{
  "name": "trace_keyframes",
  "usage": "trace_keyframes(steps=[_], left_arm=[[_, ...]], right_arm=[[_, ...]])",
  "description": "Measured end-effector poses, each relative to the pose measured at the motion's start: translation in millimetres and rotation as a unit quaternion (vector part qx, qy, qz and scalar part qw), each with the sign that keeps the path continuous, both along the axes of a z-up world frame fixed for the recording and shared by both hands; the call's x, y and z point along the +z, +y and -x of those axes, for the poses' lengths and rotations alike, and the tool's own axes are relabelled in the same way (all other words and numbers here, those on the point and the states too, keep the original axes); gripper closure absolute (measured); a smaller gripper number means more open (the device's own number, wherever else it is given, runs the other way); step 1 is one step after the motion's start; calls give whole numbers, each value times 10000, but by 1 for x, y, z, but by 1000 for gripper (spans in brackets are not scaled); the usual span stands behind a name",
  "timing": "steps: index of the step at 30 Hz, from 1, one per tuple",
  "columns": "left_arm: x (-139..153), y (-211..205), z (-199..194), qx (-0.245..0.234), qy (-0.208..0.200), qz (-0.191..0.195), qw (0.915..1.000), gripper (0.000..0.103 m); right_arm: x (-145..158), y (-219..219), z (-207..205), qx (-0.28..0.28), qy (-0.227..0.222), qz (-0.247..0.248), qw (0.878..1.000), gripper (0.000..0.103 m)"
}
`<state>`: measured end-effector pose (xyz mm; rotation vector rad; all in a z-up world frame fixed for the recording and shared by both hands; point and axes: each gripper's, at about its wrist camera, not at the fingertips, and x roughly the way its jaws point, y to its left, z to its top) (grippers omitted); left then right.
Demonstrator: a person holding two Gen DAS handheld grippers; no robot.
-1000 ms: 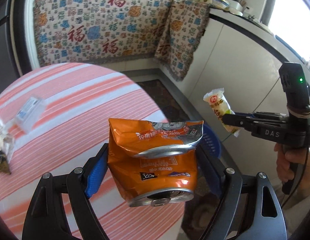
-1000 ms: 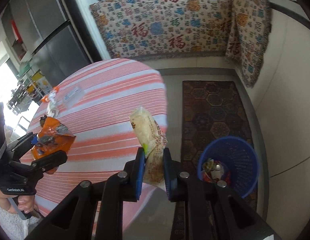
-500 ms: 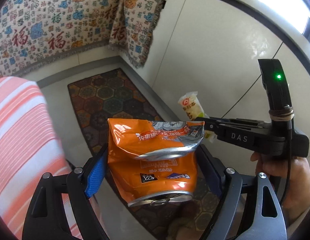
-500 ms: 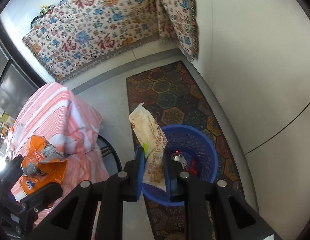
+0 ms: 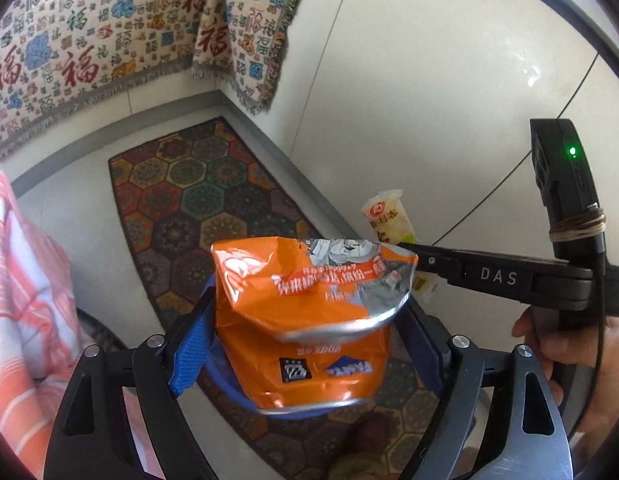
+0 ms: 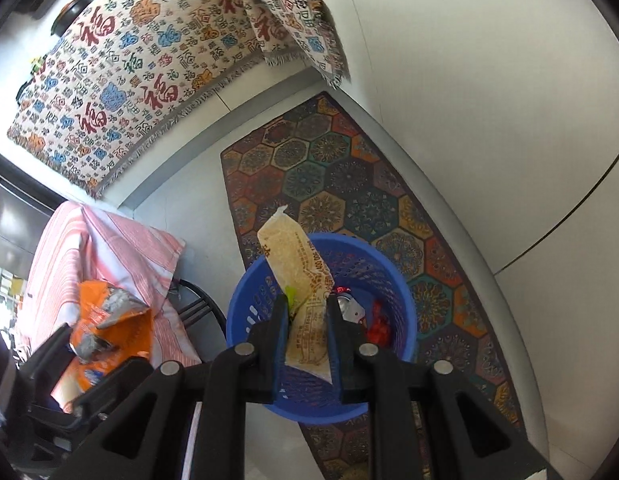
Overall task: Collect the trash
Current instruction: 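Open both grippers to drop the can and snack stick into the wastebasket, then swing both tools back toward the gold wrapper and plastic box on the table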
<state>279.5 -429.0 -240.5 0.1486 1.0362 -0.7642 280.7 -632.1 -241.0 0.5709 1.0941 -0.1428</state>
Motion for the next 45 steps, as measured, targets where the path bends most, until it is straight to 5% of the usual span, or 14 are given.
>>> trace_keyframes(steps=[5,8,12,16,23,31,37,45], left_arm=[[-10,-9,-3,-119,-61,-62,9999,9],[-15,-13,-8,-110,-43,-21,9999,7],[-7,-7,-8,-48,-68,43,10000,7],[27,23,6,87,-286,220,9993,7],[88,120,57,476,-442,203,9977,5],[90,268,114,1319,-473,-282,9897,4],[60,374,113,2343,-664,-939,9653,4],[36,466,96,3179,-710,-1168,9382,4]], right_arm=[[-12,-8,-2,-121,-36,-179,9998,78],[-13,-10,-4,-213,-116,-230,9994,49],[-8,-11,-4,-255,-189,-174,9993,49],[22,-2,2,-288,-556,391,9973,49],[95,48,14,-61,-1599,1747,9715,48],[138,155,26,753,-2255,2260,9447,39],[131,280,42,1760,-2184,1687,9449,39],[99,433,53,3063,-1531,1344,9299,39]])
